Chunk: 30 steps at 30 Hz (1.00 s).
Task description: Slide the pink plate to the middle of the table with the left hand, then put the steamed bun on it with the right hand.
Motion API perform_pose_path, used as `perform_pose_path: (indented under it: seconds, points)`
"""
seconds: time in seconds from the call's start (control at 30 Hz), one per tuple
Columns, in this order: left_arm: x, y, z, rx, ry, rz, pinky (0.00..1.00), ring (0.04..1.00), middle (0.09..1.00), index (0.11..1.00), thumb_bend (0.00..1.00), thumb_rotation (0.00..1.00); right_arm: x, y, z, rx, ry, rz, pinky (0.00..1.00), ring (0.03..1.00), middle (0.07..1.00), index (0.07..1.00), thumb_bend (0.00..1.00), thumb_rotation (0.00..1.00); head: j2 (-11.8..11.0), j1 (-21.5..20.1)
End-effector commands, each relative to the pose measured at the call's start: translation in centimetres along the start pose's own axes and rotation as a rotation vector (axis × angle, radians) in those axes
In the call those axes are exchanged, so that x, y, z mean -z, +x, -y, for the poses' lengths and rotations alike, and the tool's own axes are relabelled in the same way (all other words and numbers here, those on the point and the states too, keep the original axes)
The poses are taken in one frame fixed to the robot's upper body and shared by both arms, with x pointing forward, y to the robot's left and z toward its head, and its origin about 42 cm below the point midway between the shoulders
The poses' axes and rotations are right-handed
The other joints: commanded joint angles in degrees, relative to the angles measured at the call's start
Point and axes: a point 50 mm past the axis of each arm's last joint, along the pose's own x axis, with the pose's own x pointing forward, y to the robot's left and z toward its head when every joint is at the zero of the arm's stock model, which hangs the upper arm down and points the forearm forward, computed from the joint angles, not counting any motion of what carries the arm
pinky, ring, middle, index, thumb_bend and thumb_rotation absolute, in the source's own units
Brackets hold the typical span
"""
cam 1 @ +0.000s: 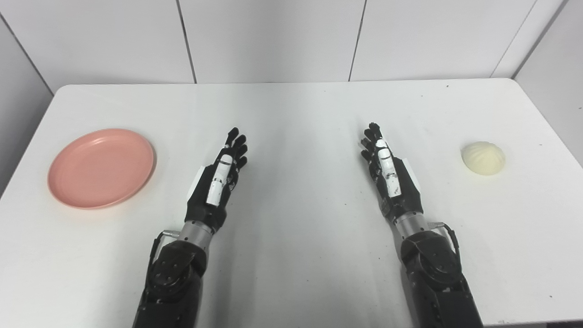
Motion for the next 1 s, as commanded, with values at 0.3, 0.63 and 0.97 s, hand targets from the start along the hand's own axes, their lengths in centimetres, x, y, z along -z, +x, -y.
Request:
perform_pose_path:
  seconds: [0.3, 0.63, 0.97]
  points:
    - [4.3, -1.1, 2.0, -0.037, -0.029, -0.141, 1.0, 1.0, 1.0, 1.0, 0.3, 1.0, 1.4, -0.9, 1.1, 0.013, 0.01, -0.076, 1.0, 1.0, 1.0, 1.0, 0.16, 1.0, -1.7, 4.9]
    - [4.1, -1.1, 2.0, -0.039, -0.025, -0.131, 0.99, 0.993, 1.0, 1.0, 0.28, 1.0, 1.1, -1.0, 0.8, 0.01, 0.01, -0.074, 1.0, 1.0, 1.0, 1.0, 0.14, 1.0, -1.8, 4.8]
    - [2.3, -0.3, 1.5, -0.041, -0.005, -0.084, 0.99, 0.998, 1.0, 1.0, 0.31, 1.0, 1.3, -0.9, 1.0, -0.002, 0.012, -0.077, 1.0, 1.0, 1.0, 1.0, 0.16, 1.0, -1.9, 5.8]
